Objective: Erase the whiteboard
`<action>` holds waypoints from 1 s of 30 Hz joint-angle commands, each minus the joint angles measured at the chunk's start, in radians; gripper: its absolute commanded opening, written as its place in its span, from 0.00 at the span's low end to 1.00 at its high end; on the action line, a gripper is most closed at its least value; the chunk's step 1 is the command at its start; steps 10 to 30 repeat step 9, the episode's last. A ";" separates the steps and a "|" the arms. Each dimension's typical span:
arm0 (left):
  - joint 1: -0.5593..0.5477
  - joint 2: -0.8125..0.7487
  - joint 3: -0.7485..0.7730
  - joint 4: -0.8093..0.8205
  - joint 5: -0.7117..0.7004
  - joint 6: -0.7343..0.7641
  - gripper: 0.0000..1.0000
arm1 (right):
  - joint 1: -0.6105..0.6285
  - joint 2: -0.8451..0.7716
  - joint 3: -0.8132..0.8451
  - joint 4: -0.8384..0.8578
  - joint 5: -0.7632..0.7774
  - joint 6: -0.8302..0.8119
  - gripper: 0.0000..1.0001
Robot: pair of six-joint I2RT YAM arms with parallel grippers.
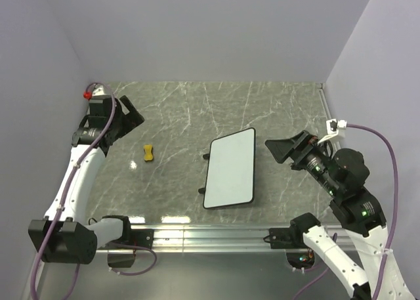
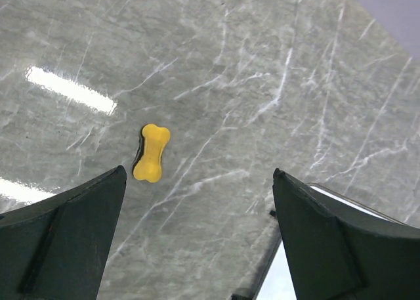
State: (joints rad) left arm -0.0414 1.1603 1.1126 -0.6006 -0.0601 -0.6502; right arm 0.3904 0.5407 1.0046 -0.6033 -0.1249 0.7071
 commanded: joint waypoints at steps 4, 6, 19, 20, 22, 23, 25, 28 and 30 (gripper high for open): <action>-0.080 -0.080 0.113 -0.070 -0.116 -0.032 0.99 | 0.007 -0.056 -0.021 -0.042 -0.038 -0.024 1.00; -0.123 -0.120 0.125 -0.085 -0.147 -0.034 0.99 | 0.007 -0.093 -0.055 -0.036 -0.082 -0.032 0.97; -0.164 -0.159 0.150 -0.116 -0.214 -0.026 0.99 | 0.007 -0.151 -0.075 -0.044 -0.094 -0.041 0.98; -0.164 -0.159 0.150 -0.116 -0.214 -0.026 0.99 | 0.007 -0.151 -0.075 -0.044 -0.094 -0.041 0.98; -0.164 -0.159 0.150 -0.116 -0.214 -0.026 0.99 | 0.007 -0.151 -0.075 -0.044 -0.094 -0.041 0.98; -0.164 -0.159 0.150 -0.116 -0.214 -0.026 0.99 | 0.007 -0.151 -0.075 -0.044 -0.094 -0.041 0.98; -0.164 -0.159 0.150 -0.116 -0.214 -0.026 0.99 | 0.007 -0.151 -0.075 -0.044 -0.094 -0.041 0.98; -0.164 -0.159 0.150 -0.116 -0.214 -0.026 0.99 | 0.007 -0.151 -0.075 -0.044 -0.094 -0.041 0.98; -0.164 -0.159 0.150 -0.116 -0.214 -0.026 0.99 | 0.007 -0.151 -0.075 -0.044 -0.094 -0.041 0.98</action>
